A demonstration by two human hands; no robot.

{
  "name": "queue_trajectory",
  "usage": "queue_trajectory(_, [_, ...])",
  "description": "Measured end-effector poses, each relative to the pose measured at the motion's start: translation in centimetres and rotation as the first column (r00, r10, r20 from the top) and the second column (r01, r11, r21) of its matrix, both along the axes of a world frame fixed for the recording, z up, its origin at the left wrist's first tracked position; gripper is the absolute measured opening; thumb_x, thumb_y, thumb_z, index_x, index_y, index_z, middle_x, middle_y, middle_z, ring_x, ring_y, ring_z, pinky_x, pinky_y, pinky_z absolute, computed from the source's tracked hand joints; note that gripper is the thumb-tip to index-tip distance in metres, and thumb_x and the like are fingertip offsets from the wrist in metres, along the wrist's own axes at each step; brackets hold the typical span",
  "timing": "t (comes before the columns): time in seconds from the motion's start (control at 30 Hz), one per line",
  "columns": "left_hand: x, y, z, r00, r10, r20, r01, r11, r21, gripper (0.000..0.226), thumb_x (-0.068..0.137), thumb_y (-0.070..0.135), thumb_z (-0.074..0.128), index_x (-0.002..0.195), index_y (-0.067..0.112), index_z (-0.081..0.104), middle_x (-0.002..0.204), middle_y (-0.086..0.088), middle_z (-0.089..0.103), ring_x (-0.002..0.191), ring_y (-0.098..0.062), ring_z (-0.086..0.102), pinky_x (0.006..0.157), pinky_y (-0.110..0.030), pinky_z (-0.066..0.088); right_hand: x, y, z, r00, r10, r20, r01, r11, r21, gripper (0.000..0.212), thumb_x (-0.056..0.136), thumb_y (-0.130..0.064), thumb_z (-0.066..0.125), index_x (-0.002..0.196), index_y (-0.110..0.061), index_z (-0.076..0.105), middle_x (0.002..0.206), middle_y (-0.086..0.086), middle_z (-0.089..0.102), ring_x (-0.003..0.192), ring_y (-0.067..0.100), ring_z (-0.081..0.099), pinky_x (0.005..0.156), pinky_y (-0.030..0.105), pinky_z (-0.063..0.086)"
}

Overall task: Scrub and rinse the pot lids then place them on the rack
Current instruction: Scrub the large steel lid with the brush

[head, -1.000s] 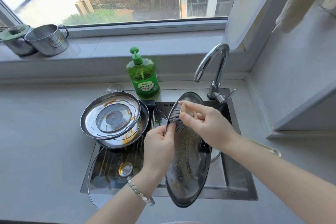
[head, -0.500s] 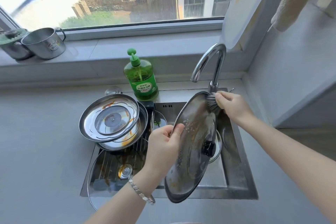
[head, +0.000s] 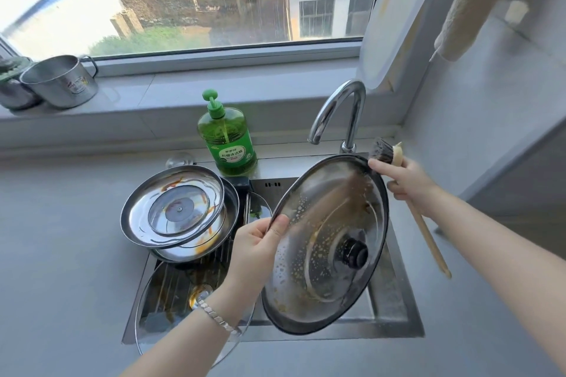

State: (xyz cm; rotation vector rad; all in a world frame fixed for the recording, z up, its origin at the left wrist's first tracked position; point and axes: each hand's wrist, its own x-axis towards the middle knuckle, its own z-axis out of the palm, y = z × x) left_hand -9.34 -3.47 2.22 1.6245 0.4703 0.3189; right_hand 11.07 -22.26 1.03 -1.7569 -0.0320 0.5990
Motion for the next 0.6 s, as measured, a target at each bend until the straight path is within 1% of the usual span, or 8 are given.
queue_trajectory(0.1, [-0.5, 0.4, -0.8, 0.999, -0.045, -0.010, 0.044, 0.997, -0.066, 0.062, 0.082, 0.042, 0.066, 0.064, -0.014, 0.049, 0.056, -0.011, 0.045, 0.053, -0.020, 0.037, 0.055, -0.029, 0.032, -0.2, 0.2, 0.4, 0.999, 0.045, 0.020, -0.046, 0.998, 0.041, 0.022, 0.086, -0.015, 0.064, 0.074, -0.018, 0.047, 0.052, -0.005, 0.035, 0.032, 0.003, 0.028, 0.031, 0.014, 0.020])
queue_trajectory(0.17, [-0.8, 0.6, -0.9, 0.998, -0.062, -0.027, 0.059, 0.993, -0.103, 0.066, 0.076, 0.046, 0.063, 0.072, -0.018, 0.049, 0.067, -0.015, 0.047, 0.062, -0.024, 0.038, 0.061, -0.035, 0.030, -0.6, 0.5, 0.7, 0.998, 0.051, 0.036, -0.054, 0.995, 0.088, 0.019, 0.087, -0.009, 0.063, 0.074, -0.018, 0.052, 0.052, -0.006, 0.048, 0.036, 0.001, 0.042, 0.034, 0.012, 0.029])
queue_trajectory(0.23, [-0.9, 0.7, -0.7, 0.991, -0.114, -0.075, 0.107, 0.989, -0.099, 0.060, 0.077, 0.045, 0.061, 0.072, -0.014, 0.050, 0.067, -0.012, 0.044, 0.062, -0.022, 0.037, 0.060, -0.032, 0.030, -0.8, 0.7, 0.8, 0.992, 0.043, 0.122, -0.051, 0.997, 0.064, 0.013, 0.082, -0.014, 0.070, 0.076, -0.021, 0.060, 0.064, -0.006, 0.061, 0.060, 0.009, 0.060, 0.054, 0.021, 0.048])
queue_trajectory(0.3, [-0.8, 0.6, -0.1, 0.968, -0.214, -0.131, 0.213, 0.977, -0.021, 0.050, 0.085, 0.038, 0.061, 0.064, -0.005, 0.047, 0.059, -0.007, 0.037, 0.055, -0.016, 0.035, 0.054, -0.027, 0.029, -1.1, 1.0, 1.3, 0.959, 0.112, 0.260, -0.103, 0.993, -0.048, 0.015, 0.073, -0.022, 0.079, 0.082, -0.018, 0.067, 0.078, -0.001, 0.065, 0.077, 0.016, 0.060, 0.073, 0.033, 0.049])
queue_trajectory(0.33, [-0.4, 0.4, 0.2, 0.958, -0.240, -0.160, 0.252, 0.966, 0.059, 0.045, 0.090, 0.032, 0.059, 0.060, 0.004, 0.042, 0.054, 0.000, 0.032, 0.051, -0.012, 0.031, 0.051, -0.026, 0.024, -1.6, 1.5, 1.7, 0.934, 0.174, 0.311, -0.157, 0.984, -0.080, 0.023, 0.070, -0.020, 0.081, 0.088, -0.013, 0.067, 0.081, 0.001, 0.064, 0.077, 0.014, 0.059, 0.076, 0.031, 0.048])
queue_trajectory(0.4, [0.8, -0.3, 0.9, 0.946, -0.243, -0.215, 0.293, 0.925, 0.242, 0.043, 0.094, 0.029, 0.054, 0.059, 0.011, 0.038, 0.052, 0.008, 0.027, 0.048, -0.008, 0.025, 0.050, -0.027, 0.021, -2.8, 3.0, 2.8, 0.855, 0.311, 0.415, -0.281, 0.950, -0.134, 0.032, 0.065, -0.018, 0.084, 0.086, -0.011, 0.061, 0.078, -0.008, 0.060, 0.071, 0.004, 0.054, 0.071, 0.020, 0.043])
queue_trajectory(0.5, [2.6, -1.8, 1.6, 0.952, -0.169, -0.254, 0.262, 0.880, 0.396, 0.039, 0.091, 0.035, 0.055, 0.062, 0.010, 0.045, 0.051, 0.007, 0.038, 0.049, -0.009, 0.033, 0.050, -0.024, 0.027, -4.4, 5.3, 4.2, 0.715, 0.477, 0.511, -0.409, 0.878, -0.248, 0.042, 0.056, -0.025, 0.088, 0.074, -0.025, 0.051, 0.067, -0.021, 0.053, 0.063, -0.002, 0.048, 0.061, 0.014, 0.038])
queue_trajectory(0.6, [3.3, -2.2, 1.7, 0.980, -0.017, -0.198, 0.101, 0.902, 0.420, 0.042, 0.090, 0.034, 0.057, 0.056, 0.014, 0.044, 0.049, 0.006, 0.039, 0.048, -0.009, 0.034, 0.046, -0.021, 0.026, -4.4, 6.4, 4.6, 0.767, 0.432, 0.474, -0.415, 0.898, -0.147, 0.046, 0.058, -0.016, 0.087, 0.087, -0.023, 0.052, 0.077, -0.016, 0.056, 0.066, 0.002, 0.051, 0.064, 0.013, 0.041])
